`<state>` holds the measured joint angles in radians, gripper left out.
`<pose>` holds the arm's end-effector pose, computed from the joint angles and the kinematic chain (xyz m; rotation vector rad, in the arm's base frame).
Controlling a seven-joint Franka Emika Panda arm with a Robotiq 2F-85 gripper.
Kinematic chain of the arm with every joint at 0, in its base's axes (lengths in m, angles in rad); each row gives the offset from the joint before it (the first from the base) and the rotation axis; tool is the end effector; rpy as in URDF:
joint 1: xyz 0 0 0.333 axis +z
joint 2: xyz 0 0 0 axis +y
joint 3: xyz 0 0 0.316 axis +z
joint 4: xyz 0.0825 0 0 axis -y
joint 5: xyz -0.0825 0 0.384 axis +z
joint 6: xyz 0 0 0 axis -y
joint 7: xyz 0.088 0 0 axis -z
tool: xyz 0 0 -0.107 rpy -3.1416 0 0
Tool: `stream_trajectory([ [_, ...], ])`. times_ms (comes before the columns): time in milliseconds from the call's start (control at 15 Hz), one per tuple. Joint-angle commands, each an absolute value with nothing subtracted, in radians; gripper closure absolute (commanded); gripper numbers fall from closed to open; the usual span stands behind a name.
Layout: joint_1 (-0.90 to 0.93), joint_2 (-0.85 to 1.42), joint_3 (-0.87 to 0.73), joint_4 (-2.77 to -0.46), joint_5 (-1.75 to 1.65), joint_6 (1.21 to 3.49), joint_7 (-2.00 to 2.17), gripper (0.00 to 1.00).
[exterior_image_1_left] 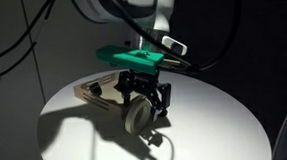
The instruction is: Pick up the masking tape and put in the wooden tray
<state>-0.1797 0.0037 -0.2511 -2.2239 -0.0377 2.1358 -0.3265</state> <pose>0.4682 -0.2169 0.3650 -3.1309 0.1295 0.1520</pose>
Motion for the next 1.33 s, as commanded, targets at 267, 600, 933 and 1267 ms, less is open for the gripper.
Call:
stream_trajectory([
  [267,-0.184,0.006,-0.216,-2.216,-0.048,2.165,-0.385,0.00],
  [600,-0.177,0.020,-0.197,-2.198,-0.044,2.183,-0.400,0.26],
  [933,-0.177,0.018,-0.189,-2.192,-0.044,2.191,-0.407,0.56],
  [1267,-0.180,0.010,-0.191,-2.195,-0.043,2.200,-0.411,0.95],
])
